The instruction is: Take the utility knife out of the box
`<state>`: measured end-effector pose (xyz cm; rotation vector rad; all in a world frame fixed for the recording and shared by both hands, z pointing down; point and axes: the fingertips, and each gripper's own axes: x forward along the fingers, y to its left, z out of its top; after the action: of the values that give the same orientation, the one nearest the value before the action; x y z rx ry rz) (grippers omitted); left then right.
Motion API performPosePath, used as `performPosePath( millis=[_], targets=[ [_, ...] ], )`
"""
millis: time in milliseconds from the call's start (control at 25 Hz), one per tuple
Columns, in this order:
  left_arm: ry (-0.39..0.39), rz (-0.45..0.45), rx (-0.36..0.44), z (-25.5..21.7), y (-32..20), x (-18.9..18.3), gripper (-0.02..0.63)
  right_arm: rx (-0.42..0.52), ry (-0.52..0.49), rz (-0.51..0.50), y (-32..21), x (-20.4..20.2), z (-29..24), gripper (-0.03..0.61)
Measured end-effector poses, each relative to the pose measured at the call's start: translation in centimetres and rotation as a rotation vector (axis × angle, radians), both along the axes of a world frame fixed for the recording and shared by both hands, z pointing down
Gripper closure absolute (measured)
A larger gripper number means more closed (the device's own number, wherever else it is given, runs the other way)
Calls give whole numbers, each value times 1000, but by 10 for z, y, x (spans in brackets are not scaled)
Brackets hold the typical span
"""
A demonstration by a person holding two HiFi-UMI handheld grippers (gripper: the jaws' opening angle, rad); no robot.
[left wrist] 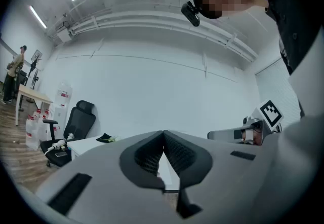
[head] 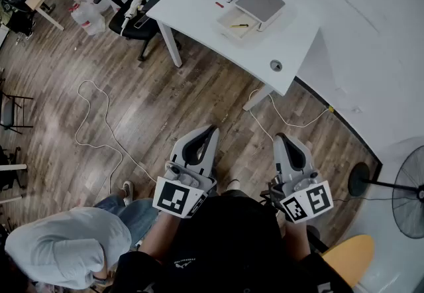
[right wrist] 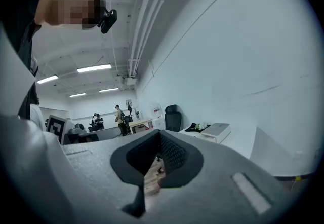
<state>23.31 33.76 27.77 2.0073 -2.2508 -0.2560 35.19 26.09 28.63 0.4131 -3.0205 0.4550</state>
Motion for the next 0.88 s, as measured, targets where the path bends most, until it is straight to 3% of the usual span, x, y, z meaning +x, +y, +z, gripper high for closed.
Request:
performPosePath(
  millis=[280, 440, 680, 880],
  targets=[
    [-43, -4, 6, -5, 31, 109, 609, 16, -1, 3, 31, 115, 5, 575],
    [-68, -6, -3, -7, 59, 149, 609, 24, -10, 14, 55, 159, 4, 575],
    [-75, -37, -2, -9, 83, 170, 607, 56, -23, -26, 85, 181, -6, 575],
    [-100, -41, 12, -18, 82, 163, 609, 33, -33, -15, 79, 179, -10, 575]
  ],
)
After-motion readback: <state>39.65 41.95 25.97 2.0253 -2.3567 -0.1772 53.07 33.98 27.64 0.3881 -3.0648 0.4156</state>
